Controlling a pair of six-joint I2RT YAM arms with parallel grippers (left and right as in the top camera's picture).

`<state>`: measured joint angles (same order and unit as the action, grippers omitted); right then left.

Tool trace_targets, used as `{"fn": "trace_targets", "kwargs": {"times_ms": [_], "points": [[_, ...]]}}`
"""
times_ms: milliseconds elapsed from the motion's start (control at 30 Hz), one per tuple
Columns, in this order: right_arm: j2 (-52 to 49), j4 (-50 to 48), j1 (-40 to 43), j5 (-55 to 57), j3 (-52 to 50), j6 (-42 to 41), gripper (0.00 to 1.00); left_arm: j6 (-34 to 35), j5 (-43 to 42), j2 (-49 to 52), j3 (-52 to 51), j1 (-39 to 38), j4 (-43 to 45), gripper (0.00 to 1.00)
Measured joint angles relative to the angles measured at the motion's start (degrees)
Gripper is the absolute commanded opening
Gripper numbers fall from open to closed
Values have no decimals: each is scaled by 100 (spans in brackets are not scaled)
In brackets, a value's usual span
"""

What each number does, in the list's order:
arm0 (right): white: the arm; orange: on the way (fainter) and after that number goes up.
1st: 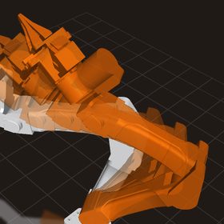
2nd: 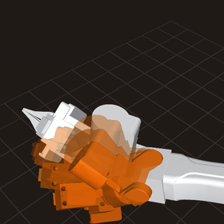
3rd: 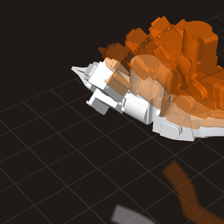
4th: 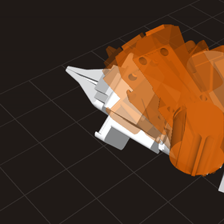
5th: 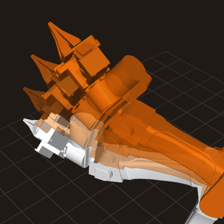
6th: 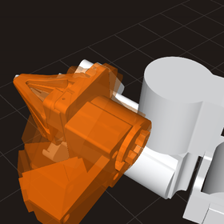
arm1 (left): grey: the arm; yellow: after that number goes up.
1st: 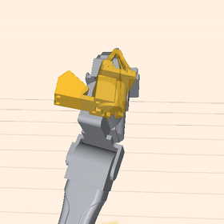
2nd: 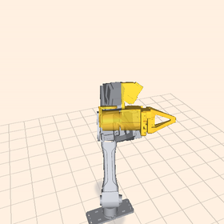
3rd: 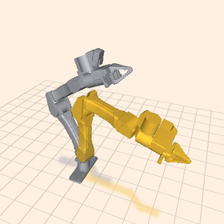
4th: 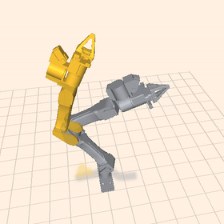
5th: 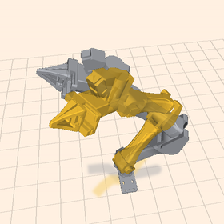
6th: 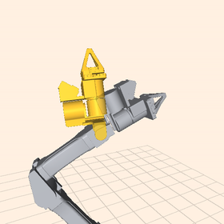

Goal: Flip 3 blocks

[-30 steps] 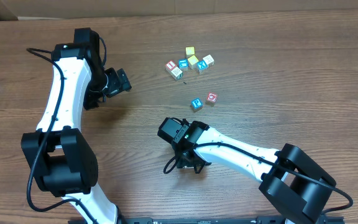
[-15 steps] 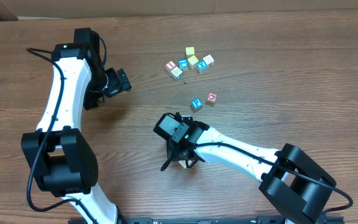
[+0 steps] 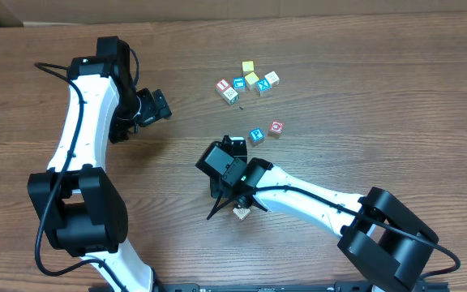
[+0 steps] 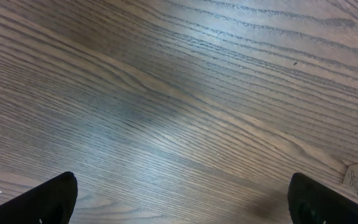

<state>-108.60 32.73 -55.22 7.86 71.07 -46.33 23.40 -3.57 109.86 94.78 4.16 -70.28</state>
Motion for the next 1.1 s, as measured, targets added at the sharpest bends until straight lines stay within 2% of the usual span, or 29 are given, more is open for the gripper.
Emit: {"fn": "trace_targets", "kwargs": {"times_ms": [100,267,400,467,700,900,1100], "points": [[0,-85,0,20,-85,-17,37,0,0,0,0,0,0,100],[0,98,2,52,-149,55,58,0,0,0,0,0,0,100],[2,1054,17,22,164,378,68,0,-2,0,0,0,0,100],[13,1423,35,-2,433,612,69,0,0,0,0,0,0,100],[162,1746,76,-695,693,1814,70,0,0,0,0,0,0,100],[162,1615,74,-1086,219,2350,69,0,0,0,0,0,0,100],[162,1478,76,-1244,-92,2522,56,0,0,0,0,0,0,100]]}}
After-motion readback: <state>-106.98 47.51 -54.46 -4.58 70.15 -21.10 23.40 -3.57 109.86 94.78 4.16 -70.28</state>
